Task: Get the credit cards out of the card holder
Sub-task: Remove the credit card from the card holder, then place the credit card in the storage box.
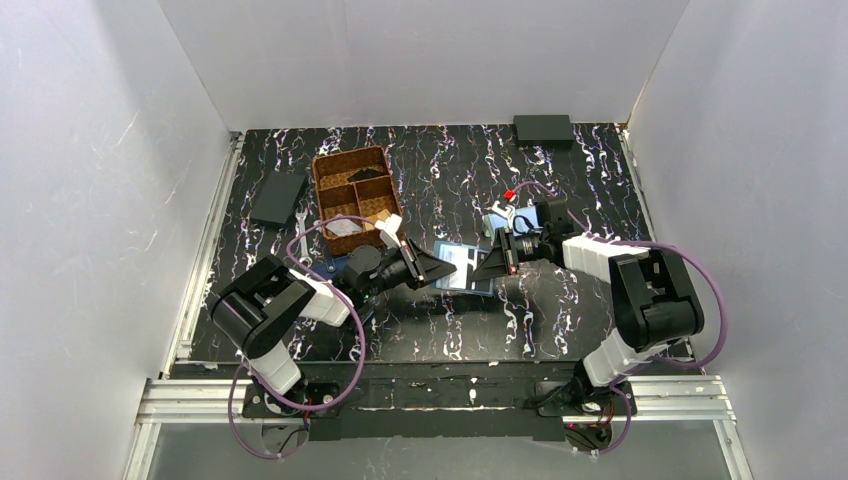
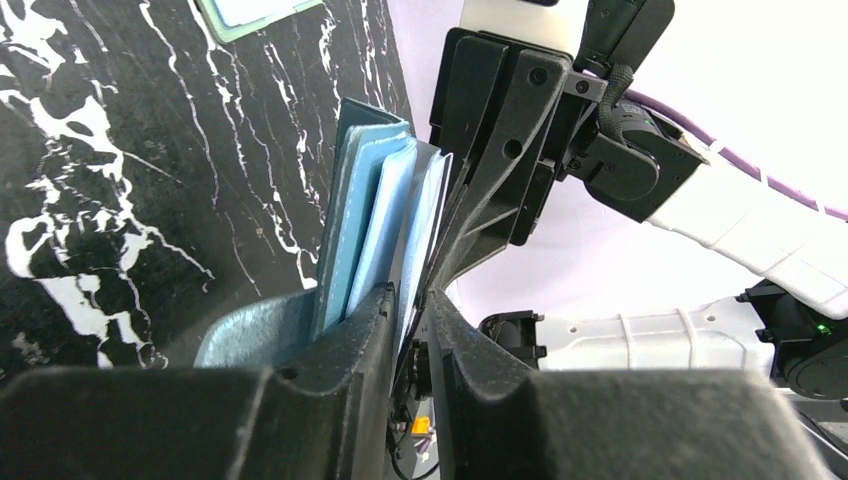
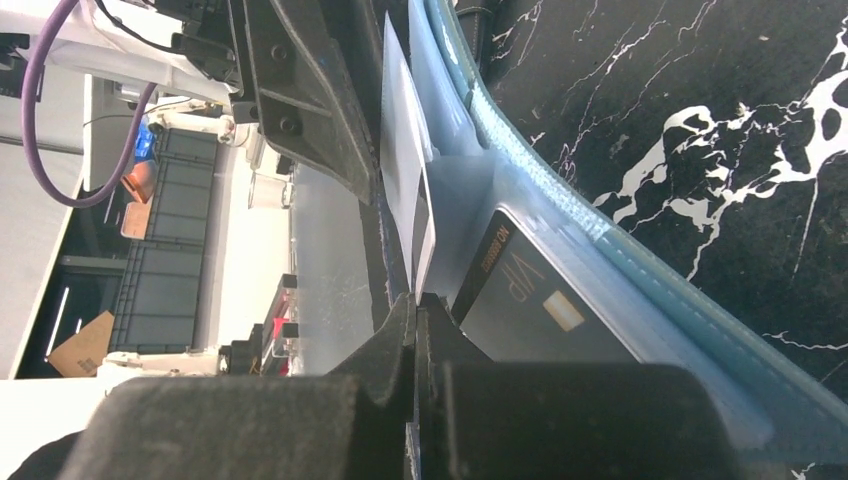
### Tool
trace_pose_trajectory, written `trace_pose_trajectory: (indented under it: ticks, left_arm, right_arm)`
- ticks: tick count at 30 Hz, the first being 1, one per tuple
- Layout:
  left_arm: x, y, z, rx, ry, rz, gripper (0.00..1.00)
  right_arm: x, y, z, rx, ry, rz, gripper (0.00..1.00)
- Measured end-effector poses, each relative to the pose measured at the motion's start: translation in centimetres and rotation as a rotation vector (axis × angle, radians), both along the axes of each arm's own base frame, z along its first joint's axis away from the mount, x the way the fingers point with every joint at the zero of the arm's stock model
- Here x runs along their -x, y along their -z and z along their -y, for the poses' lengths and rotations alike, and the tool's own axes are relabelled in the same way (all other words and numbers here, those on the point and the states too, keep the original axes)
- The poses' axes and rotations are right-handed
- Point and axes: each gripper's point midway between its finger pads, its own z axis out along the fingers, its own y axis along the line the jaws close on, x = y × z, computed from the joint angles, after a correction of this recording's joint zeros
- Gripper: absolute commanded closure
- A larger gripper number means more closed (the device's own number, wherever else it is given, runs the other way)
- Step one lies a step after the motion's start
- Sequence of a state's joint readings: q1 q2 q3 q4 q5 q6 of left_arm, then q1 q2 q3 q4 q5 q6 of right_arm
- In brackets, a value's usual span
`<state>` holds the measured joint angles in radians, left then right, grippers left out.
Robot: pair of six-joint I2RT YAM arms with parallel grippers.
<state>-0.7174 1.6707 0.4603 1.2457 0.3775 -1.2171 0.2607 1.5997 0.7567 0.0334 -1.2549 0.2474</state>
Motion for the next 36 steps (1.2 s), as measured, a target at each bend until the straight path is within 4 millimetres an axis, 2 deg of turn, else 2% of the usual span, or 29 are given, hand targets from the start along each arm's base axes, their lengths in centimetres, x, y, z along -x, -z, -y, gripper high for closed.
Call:
trace_pose_trajectory:
  ticks: [3,9,11,14,17,19,20,23,25,26,30,32,34,36]
  left_arm:
    - [-0.2,0.5,-0.5,0.0,-0.014,-0.021,0.99]
    - [-0.5,2.3,-1.9,-0.02,-0.045,-0.064,1.0]
    - [-0.5,4.7,-2.6,-0.059,-0.059,-0.117,1.0]
    - [0.0,8.0,-3.4,-0.116,-0.072,-0.186,1.0]
    - [0.8,10.3,-4.7,-0.178,-0.099,-0.238,0.8]
    - [1.6,10.8,-6.0,-0.244,-0.128,-0.274,0.68]
    - [1.7,10.2,-6.5,-0.262,-0.14,-0.26,0.61]
    - [1.9,5.4,-8.7,-0.338,-0.193,-0.129,0.34]
    - [2.2,3.7,-9.8,-0.365,-0.215,-0.084,0.08]
    - [2.5,2.5,-10.4,-0.369,-0.223,-0.04,0.02]
    - [3.4,-3.7,-12.1,-0.265,-0.282,0.108,0.02]
    - [3.9,-5.3,-12.6,-0.216,-0.295,0.125,0.02]
    - [4.5,-6.0,-12.7,-0.184,-0.288,0.113,0.02]
    - [5.1,-6.4,-12.6,-0.148,-0.271,0.08,0.02]
  right_arm:
    - [-0.1,0.4,0.0,0.005,0.001,-0.001,0.99]
    - [-0.2,2.4,0.5,0.063,0.015,-0.001,0.99]
    - [-0.6,4.5,1.0,0.134,0.019,-0.007,0.99]
    - [-0.8,5.7,1.6,0.196,0.007,0.021,0.99]
    - [-0.7,6.2,2.3,0.241,-0.017,0.072,0.99]
    - [-0.6,6.0,2.7,0.27,-0.043,0.127,0.99]
    - [-0.7,5.7,2.9,0.276,-0.052,0.158,0.99]
    - [-1.5,2.9,3.7,0.305,-0.115,0.393,0.99]
    - [-1.4,2.1,4.0,0.326,-0.14,0.469,0.99]
    - [-1.4,1.6,4.2,0.343,-0.153,0.517,0.99]
    - [-2.4,-2.9,4.6,0.375,-0.211,0.799,0.99]
    - [-3.0,-5.1,4.7,0.381,-0.236,0.945,0.99]
    - [-2.9,-7.0,4.9,0.389,-0.264,1.078,0.99]
    - [-2.4,-7.7,5.4,0.406,-0.292,1.156,0.99]
